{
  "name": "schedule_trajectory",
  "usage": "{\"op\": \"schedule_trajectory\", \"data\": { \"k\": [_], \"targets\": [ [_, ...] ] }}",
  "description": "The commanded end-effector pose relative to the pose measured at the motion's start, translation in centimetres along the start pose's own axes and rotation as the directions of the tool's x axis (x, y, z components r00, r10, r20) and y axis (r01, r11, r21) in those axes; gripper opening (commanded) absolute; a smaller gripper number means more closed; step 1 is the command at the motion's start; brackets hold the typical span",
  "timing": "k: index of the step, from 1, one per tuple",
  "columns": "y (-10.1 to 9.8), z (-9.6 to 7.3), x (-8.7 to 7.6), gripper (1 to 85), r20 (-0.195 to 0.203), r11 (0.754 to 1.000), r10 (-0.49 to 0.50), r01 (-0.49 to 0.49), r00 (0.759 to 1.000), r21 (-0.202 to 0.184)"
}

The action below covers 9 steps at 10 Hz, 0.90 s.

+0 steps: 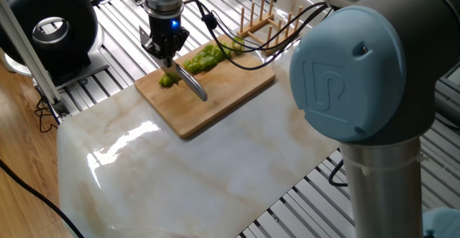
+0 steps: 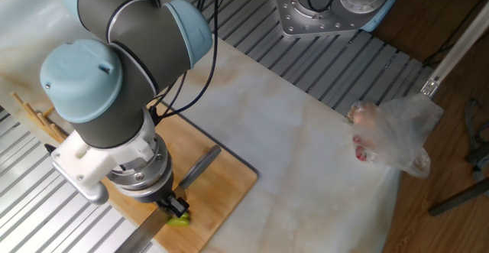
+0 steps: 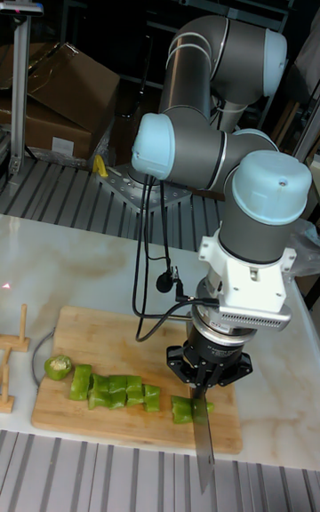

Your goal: Chop the chili peppers

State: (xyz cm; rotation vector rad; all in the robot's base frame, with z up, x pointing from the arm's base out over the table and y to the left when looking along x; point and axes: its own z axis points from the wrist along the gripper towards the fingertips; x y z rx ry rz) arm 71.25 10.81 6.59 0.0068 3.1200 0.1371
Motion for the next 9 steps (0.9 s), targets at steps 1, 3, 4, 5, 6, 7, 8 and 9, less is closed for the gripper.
{"op": "schedule_trajectory", "data": {
  "k": [1,3,4,5,6,7,8,9],
  "targets": [
    [0.33,-0.23,-0.2,1.3,0.004,1.0,0.004,-0.004,1.0,-0.021],
    [0.14,-0.32,-0.25,1.3,-0.004,1.0,-0.001,0.001,1.0,-0.021],
    [0.16,-0.22,-0.18,1.3,-0.008,1.0,-0.001,0.001,1.0,-0.019],
    [0.25,-0.2,-0.06,1.3,-0.015,1.0,0.0,-0.001,1.0,-0.014],
    [0.13,-0.09,0.1,1.3,-0.025,1.0,0.0,0.0,1.0,0.001],
    [0.05,-0.01,0.3,1.3,-0.036,1.0,0.002,-0.002,0.999,0.01],
    [0.05,-0.1,0.44,1.3,-0.04,1.0,0.005,-0.005,0.999,0.01],
    [-0.05,-0.3,0.57,1.3,-0.05,1.0,0.005,-0.005,0.999,0.009]
  ]
}}
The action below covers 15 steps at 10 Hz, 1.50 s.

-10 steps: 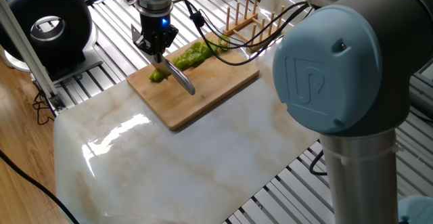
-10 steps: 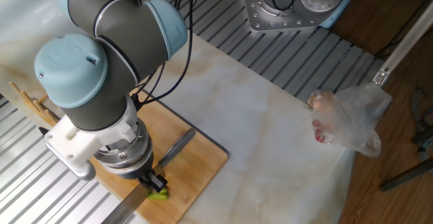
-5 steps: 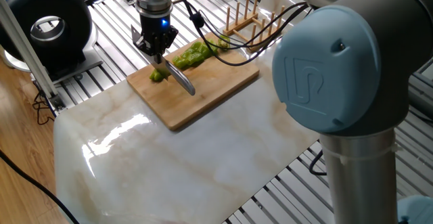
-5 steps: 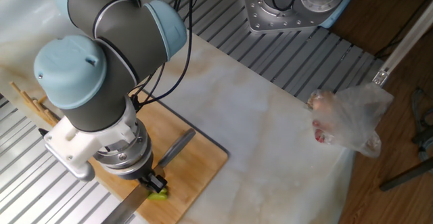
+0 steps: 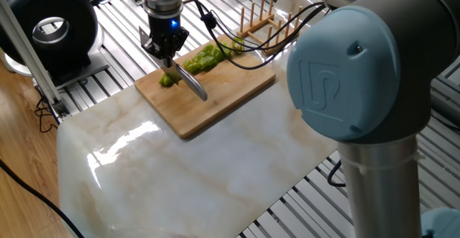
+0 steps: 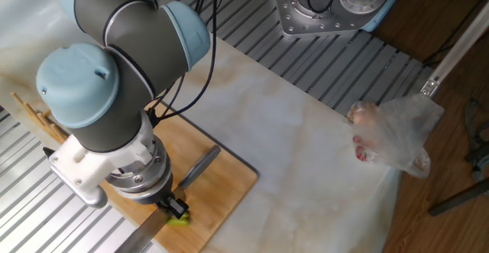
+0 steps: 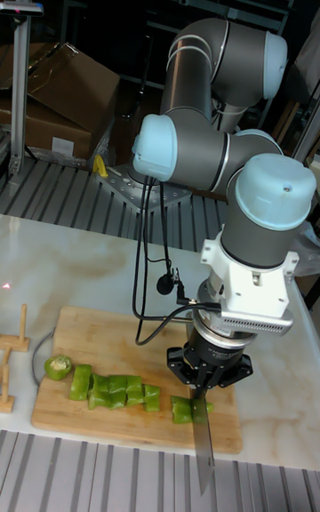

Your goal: Chop the chili peppers

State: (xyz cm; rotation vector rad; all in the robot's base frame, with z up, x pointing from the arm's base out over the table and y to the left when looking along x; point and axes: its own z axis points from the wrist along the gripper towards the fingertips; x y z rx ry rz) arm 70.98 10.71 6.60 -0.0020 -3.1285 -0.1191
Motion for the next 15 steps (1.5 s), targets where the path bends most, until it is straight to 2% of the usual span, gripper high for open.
{"op": "schedule_trajectory", "data": {
  "k": [1,6,9,12,15],
  "targets": [
    [-0.2,-0.4,0.3,1.3,-0.031,1.0,0.005,-0.005,1.0,-0.004],
    [-0.9,-0.8,1.1,1.3,-0.064,1.0,0.02,-0.018,0.998,0.024],
    [-1.3,-1.0,1.7,1.3,-0.072,0.999,0.02,-0.018,0.997,0.027],
    [-1.4,0.0,1.5,1.3,-0.048,1.0,0.018,-0.018,0.999,0.01],
    [-1.0,0.0,1.0,1.3,-0.031,1.0,0.01,-0.01,0.999,-0.001]
  ]
}}
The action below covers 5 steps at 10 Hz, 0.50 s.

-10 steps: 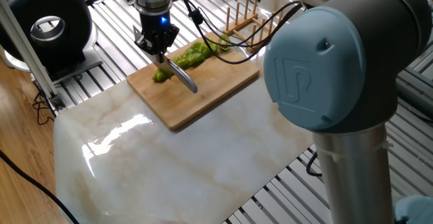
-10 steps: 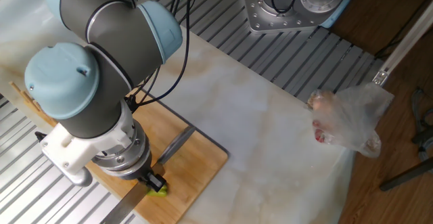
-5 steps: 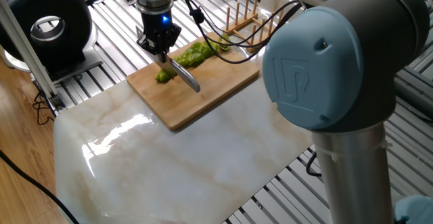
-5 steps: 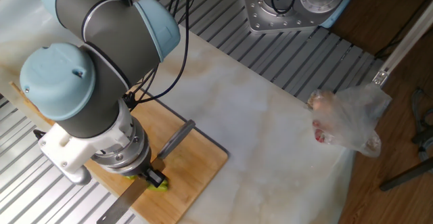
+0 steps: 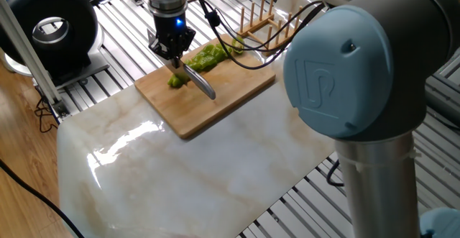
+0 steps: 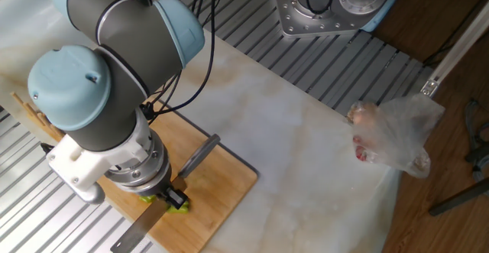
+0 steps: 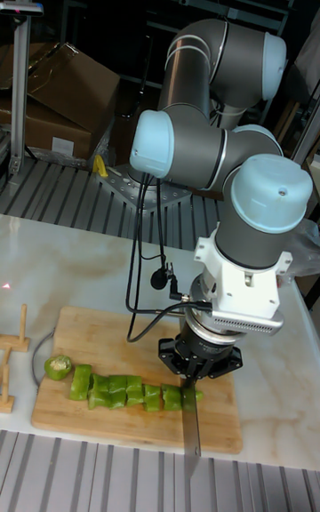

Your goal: Chop the chili peppers

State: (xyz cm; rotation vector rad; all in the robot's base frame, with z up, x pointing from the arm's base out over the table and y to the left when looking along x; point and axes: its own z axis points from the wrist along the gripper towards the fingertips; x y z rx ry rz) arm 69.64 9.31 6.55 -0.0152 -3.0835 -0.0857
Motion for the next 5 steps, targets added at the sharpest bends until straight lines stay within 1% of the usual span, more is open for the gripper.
{"op": "schedule_trajectory", "data": {
  "k": [1,5],
  "targets": [
    [0.16,0.02,-0.52,1.3,0.019,1.0,-0.008,0.008,1.0,-0.02],
    [0.12,0.23,-0.89,1.3,0.029,1.0,-0.011,0.012,1.0,-0.023]
  ]
}}
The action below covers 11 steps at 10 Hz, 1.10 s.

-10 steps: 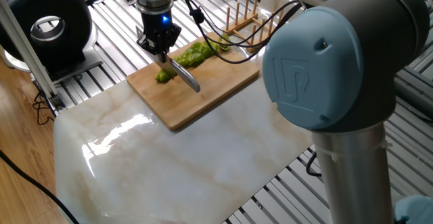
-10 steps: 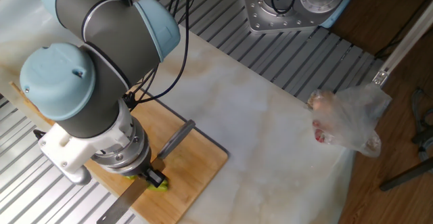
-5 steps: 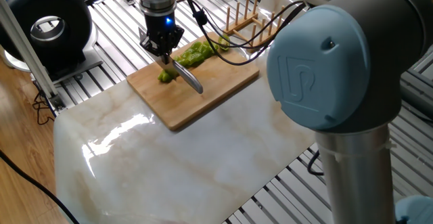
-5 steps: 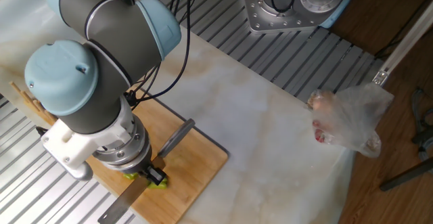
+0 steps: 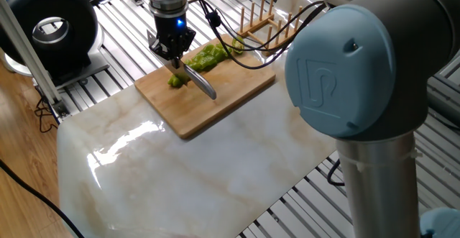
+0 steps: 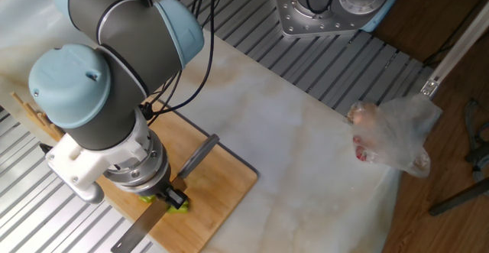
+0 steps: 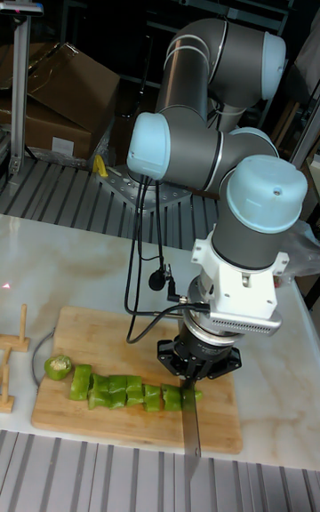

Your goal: Chop the chili peppers

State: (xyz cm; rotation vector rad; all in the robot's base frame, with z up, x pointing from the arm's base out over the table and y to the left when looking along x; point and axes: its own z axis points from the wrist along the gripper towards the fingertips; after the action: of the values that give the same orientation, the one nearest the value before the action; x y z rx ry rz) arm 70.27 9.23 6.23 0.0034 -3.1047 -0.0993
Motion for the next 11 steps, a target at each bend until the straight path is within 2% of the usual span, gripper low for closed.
{"op": "schedule_trajectory", "data": {
  "k": [1,7,10,11],
  "targets": [
    [0.1,0.0,-0.3,1.3,0.009,1.0,0.0,0.0,1.0,-0.012],
    [0.1,0.5,-1.0,1.3,0.026,1.0,-0.003,0.003,1.0,-0.018],
    [0.0,-0.5,-1.3,1.3,0.023,0.999,-0.017,0.018,1.0,-0.038],
    [0.1,-0.3,-1.4,1.3,0.032,0.999,-0.012,0.013,0.999,-0.033]
  ]
}}
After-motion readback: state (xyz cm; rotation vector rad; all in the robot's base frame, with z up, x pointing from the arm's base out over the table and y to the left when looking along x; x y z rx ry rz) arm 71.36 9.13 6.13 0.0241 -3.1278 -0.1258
